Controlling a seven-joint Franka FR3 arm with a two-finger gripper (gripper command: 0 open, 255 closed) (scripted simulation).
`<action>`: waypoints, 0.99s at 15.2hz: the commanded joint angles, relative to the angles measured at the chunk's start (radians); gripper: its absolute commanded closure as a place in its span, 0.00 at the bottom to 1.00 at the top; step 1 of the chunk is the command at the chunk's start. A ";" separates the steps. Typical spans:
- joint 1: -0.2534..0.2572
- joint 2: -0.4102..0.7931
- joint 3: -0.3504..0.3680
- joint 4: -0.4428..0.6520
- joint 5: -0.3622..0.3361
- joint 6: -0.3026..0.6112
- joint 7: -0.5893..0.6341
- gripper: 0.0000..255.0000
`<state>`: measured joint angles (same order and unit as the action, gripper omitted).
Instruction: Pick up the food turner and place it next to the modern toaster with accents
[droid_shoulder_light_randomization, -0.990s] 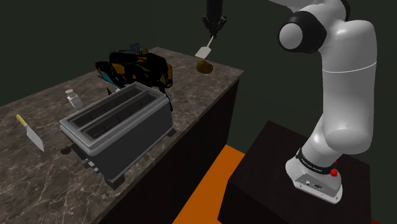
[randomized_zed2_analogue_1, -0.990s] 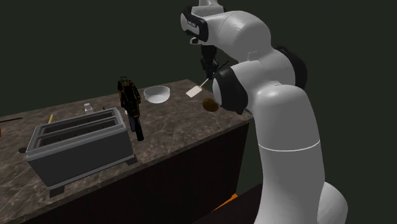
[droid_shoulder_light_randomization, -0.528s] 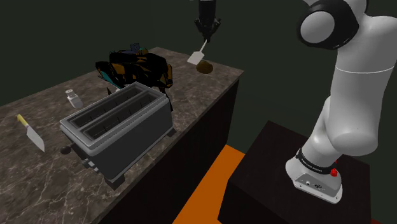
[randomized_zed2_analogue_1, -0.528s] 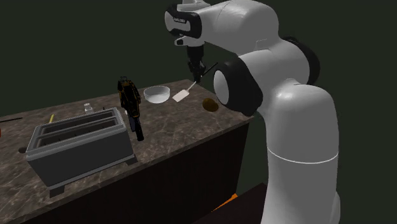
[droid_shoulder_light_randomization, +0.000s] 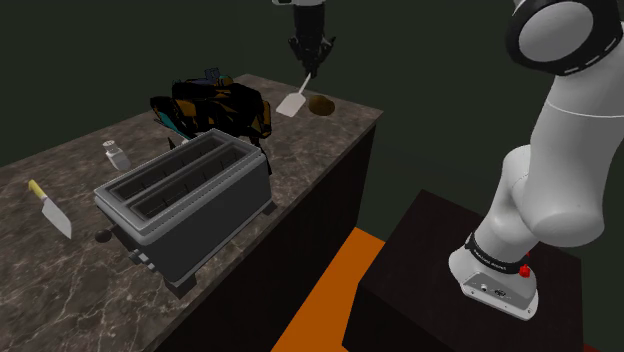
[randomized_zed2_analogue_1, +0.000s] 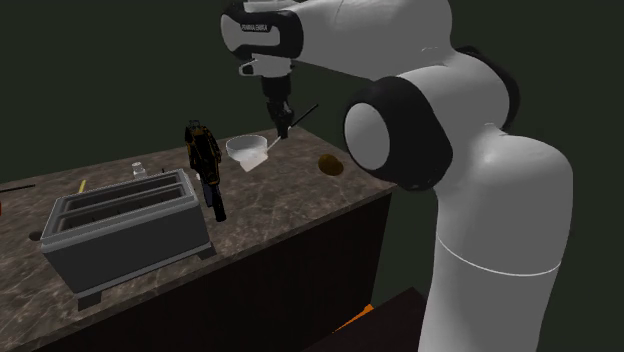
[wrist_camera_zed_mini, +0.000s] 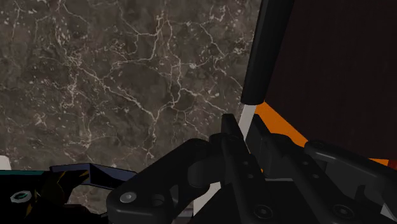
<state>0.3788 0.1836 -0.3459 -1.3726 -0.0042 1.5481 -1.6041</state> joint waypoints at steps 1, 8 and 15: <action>0.028 -0.014 0.017 -0.019 -0.008 0.004 0.046 1.00; 0.127 -0.029 0.083 -0.032 -0.021 -0.005 0.208 1.00; 0.165 -0.040 0.109 -0.112 -0.027 0.061 0.273 1.00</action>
<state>0.5409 0.1443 -0.2401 -1.4699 -0.0324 1.5962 -1.3326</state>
